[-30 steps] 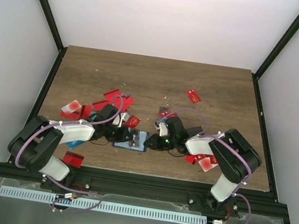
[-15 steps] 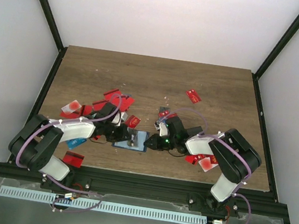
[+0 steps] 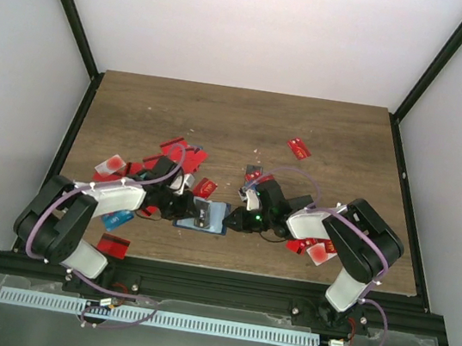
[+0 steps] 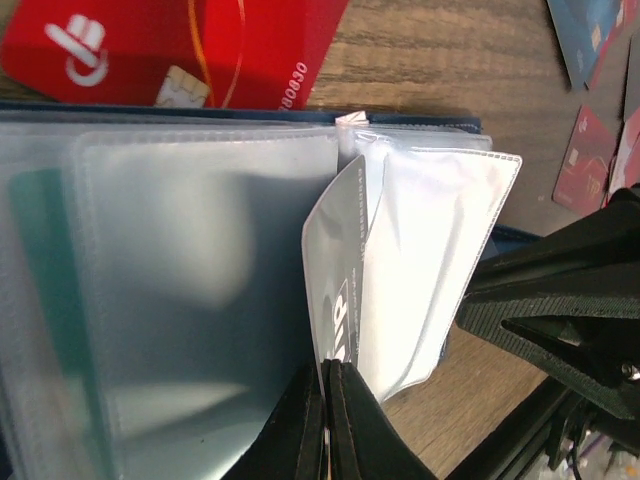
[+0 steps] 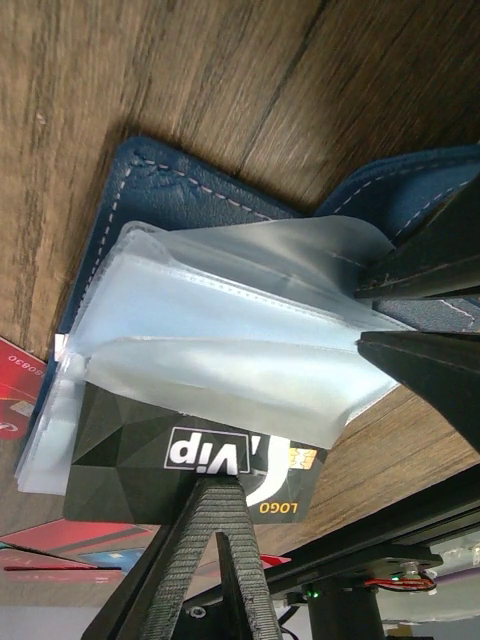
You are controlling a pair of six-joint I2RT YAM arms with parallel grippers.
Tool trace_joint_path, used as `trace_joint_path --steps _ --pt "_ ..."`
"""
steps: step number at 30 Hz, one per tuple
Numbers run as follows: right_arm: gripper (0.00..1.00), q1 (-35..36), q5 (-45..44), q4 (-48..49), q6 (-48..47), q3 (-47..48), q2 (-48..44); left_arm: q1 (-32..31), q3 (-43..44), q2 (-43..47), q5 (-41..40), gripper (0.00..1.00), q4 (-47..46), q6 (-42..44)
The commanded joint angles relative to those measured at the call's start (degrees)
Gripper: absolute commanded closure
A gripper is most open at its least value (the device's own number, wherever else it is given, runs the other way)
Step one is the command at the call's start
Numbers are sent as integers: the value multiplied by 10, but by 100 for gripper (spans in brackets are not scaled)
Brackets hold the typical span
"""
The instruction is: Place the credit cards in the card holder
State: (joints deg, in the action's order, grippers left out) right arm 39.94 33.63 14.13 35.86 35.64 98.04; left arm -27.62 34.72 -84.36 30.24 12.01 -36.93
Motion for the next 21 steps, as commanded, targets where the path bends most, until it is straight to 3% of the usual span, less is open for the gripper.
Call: trace_joint_path --steps 1,17,21 --pt "88 3 -30 -49 0 -8 24 1 7 -43 32 96 69 51" --pt "88 3 -28 -48 -4 15 44 -2 31 -104 58 96 31 76" --pt "88 3 -30 -62 -10 22 38 -13 32 -107 29 93 12 65"
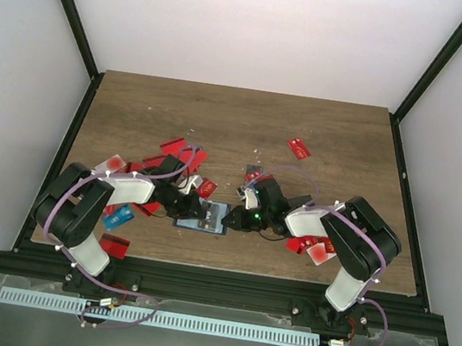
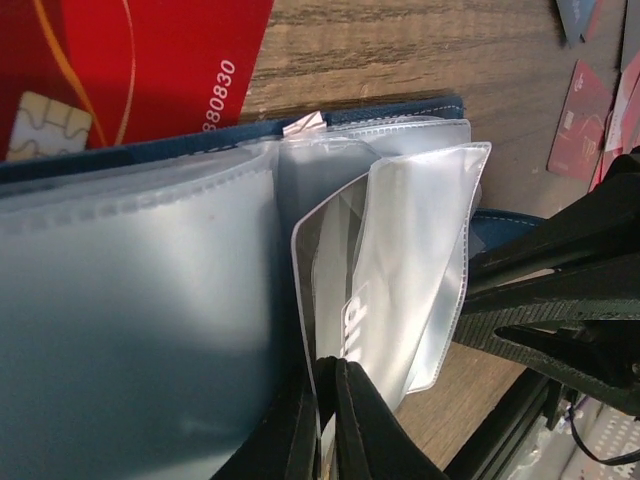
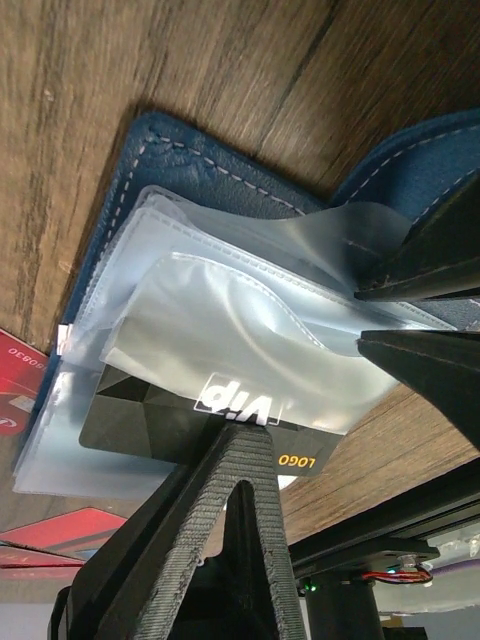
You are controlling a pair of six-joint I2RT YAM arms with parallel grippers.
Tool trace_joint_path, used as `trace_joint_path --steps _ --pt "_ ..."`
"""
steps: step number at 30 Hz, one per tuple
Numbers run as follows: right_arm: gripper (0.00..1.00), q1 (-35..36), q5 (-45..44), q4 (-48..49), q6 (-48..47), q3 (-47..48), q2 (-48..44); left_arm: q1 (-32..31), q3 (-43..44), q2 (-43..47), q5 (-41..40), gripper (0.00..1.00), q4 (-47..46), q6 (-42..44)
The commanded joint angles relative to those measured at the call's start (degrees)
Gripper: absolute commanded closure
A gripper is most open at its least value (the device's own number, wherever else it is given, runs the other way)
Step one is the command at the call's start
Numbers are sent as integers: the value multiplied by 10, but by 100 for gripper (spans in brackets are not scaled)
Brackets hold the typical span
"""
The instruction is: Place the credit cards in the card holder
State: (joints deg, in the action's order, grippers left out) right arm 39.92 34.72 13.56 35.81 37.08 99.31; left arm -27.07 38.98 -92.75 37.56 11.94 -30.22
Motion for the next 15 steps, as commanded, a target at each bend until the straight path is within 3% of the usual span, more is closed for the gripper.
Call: trace_joint_path --steps 1,8,15 --pt "88 3 -42 -62 -11 10 22 -22 -8 -23 -54 91 15 -1" --pt "88 3 -56 -102 -23 21 -19 -57 30 6 -141 61 84 11" --pt "88 3 -66 -123 -26 21 -53 -67 54 32 -201 47 144 12"
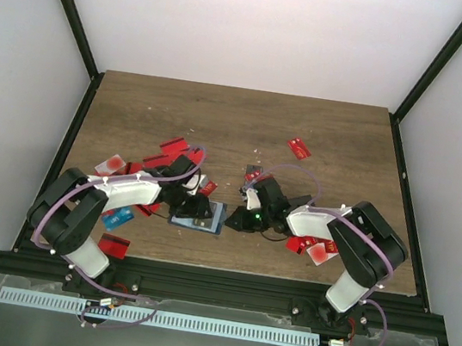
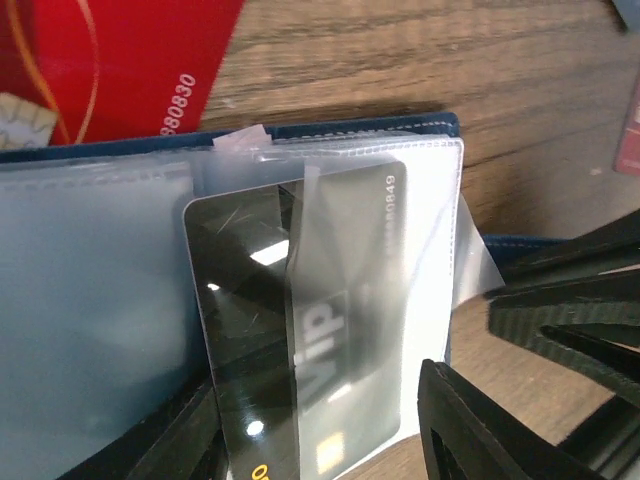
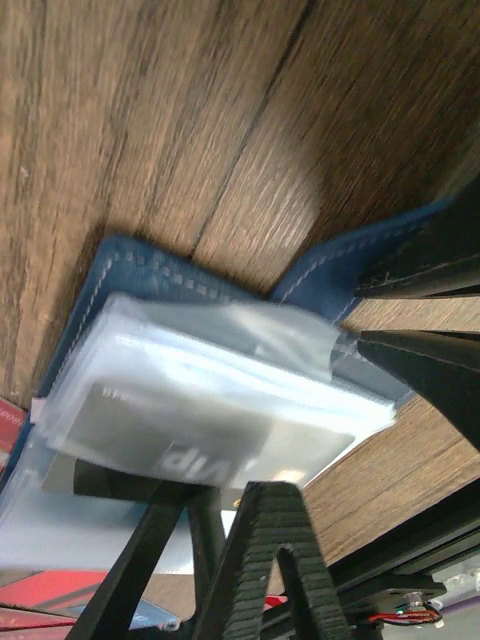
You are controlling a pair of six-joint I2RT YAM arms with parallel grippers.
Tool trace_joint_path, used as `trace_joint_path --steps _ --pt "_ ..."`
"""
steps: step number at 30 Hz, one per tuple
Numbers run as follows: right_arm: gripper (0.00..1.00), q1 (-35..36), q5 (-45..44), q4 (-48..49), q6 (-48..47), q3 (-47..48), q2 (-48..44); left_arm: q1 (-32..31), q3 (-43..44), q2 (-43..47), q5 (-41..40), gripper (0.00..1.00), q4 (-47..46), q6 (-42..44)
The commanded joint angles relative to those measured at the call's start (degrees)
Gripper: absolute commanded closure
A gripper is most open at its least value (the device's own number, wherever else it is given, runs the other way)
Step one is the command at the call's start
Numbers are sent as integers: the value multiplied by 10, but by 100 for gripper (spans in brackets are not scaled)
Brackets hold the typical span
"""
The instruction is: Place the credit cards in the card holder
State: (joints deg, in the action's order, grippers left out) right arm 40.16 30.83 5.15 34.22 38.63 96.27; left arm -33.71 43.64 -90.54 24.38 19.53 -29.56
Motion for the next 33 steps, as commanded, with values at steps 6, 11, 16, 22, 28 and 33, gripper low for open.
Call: trace_joint_path --steps 6,11,16,22,28,33 --pt "88 0 -28 -39 -13 6 -27 -17 26 10 -93 41 86 -5" --pt "88 1 -20 -29 -12 10 -10 -36 42 12 -120 30 99 -6" --pt "88 1 -6 -11 -9 14 9 -43 52 -7 -140 27 104 1" --pt "89 1 7 2 -7 23 31 -68 80 -38 -156 27 112 0" --pt "89 1 11 10 -8 25 42 -103 126 -78 -181 28 140 -11" --pt "89 1 12 11 -11 26 48 -128 156 -104 -203 35 161 -25"
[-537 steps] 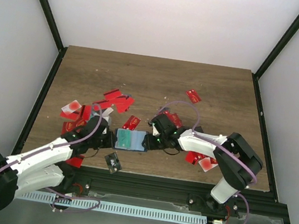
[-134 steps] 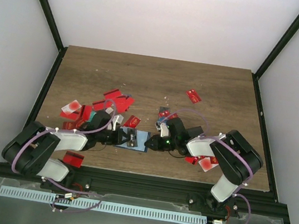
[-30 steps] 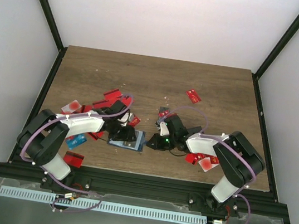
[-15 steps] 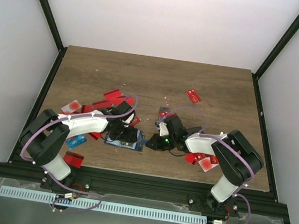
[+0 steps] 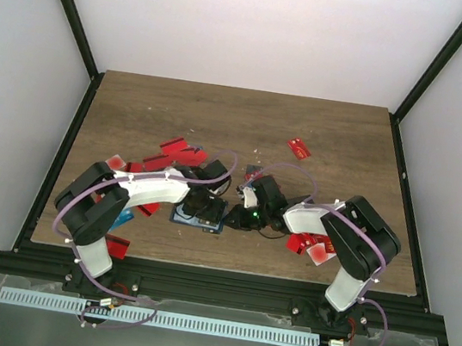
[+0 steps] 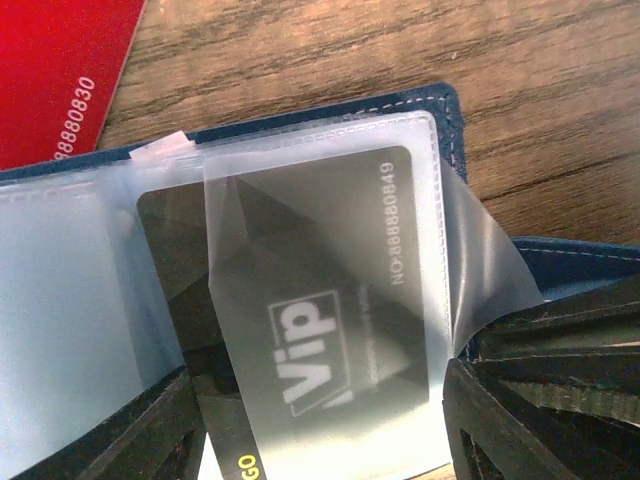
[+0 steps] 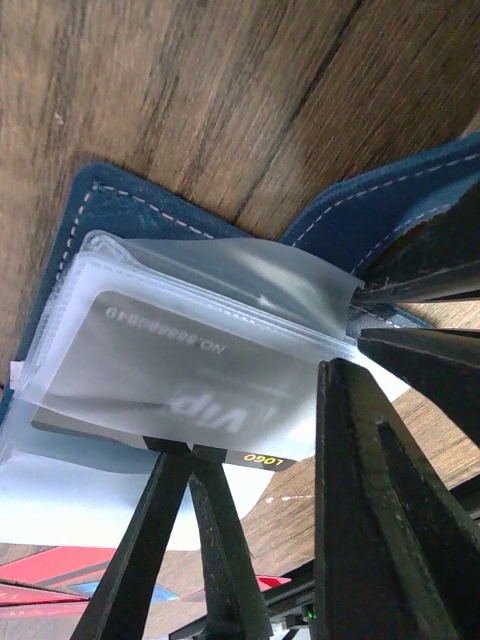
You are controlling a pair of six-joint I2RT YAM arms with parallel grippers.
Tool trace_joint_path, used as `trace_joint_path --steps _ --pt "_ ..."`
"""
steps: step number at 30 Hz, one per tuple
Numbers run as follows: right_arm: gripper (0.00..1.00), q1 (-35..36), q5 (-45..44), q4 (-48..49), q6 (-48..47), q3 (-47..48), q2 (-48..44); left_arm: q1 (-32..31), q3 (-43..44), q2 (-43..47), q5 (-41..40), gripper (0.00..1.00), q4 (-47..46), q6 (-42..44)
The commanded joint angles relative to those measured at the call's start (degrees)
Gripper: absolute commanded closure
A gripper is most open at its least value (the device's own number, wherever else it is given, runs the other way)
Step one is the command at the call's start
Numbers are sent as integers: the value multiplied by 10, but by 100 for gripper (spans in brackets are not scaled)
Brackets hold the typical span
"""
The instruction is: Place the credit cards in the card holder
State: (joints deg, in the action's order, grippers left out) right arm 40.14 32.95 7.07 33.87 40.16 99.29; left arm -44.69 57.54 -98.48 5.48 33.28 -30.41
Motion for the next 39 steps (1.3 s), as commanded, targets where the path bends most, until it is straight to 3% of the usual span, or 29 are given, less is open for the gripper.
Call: trace_joint_path --steps 1,9,12,22,29,34,39 --pt "89 1 -10 -8 -9 11 18 -24 22 -27 -17 38 26 -19" --pt "89 1 -13 -15 -16 18 13 -54 44 -21 1 59 30 -5" --pt "90 1 -15 -19 -17 19 12 -53 48 -25 -4 60 30 -3" --pt "90 0 -39 -58 -27 14 -40 -52 48 29 -51 29 41 -16" --pt "87 0 -57 -105 -41 22 -102 -45 38 119 -77 16 57 -20" --pt "70 0 -96 -147 -54 26 -136 1 -31 190 -119 11 54 -23" --pt "58 0 -134 -179 -58 43 -124 68 -121 268 -98 11 13 -31"
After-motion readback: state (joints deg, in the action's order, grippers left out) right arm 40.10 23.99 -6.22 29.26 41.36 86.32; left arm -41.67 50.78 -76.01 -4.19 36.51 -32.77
